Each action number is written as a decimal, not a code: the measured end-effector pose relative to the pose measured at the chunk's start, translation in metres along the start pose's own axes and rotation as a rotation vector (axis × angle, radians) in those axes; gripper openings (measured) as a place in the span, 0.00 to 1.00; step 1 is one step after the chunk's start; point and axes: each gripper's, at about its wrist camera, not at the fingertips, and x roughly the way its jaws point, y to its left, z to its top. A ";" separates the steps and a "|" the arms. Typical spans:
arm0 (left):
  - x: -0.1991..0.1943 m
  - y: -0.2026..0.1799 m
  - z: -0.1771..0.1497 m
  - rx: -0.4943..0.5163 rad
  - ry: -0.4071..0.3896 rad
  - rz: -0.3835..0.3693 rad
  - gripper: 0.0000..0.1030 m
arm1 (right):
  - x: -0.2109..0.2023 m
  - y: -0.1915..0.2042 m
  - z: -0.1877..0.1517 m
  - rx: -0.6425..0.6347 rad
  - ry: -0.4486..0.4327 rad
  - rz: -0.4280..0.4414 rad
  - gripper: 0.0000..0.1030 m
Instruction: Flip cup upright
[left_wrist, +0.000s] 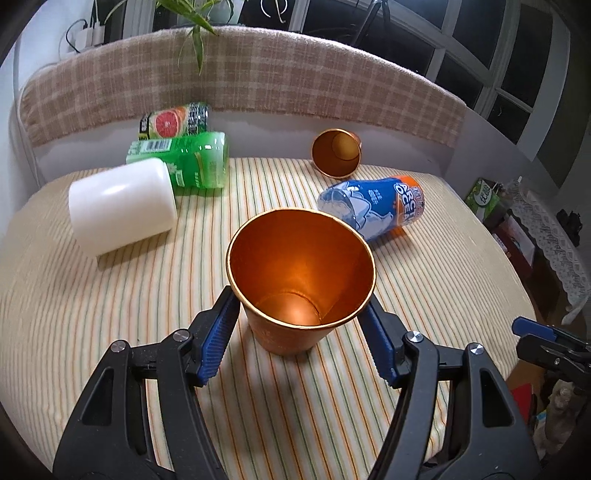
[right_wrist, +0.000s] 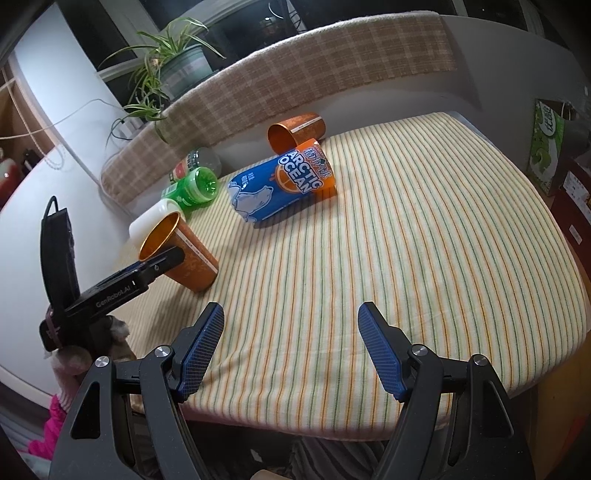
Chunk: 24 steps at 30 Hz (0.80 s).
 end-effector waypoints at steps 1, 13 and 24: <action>0.001 0.000 -0.001 -0.001 0.004 -0.003 0.65 | 0.000 0.000 0.000 -0.001 0.001 0.000 0.73; 0.000 0.006 -0.016 -0.016 0.048 -0.022 0.75 | 0.001 0.005 -0.001 -0.012 -0.001 0.001 0.73; -0.039 0.019 -0.028 -0.040 -0.017 0.036 0.75 | -0.002 0.027 0.006 -0.087 -0.043 -0.009 0.73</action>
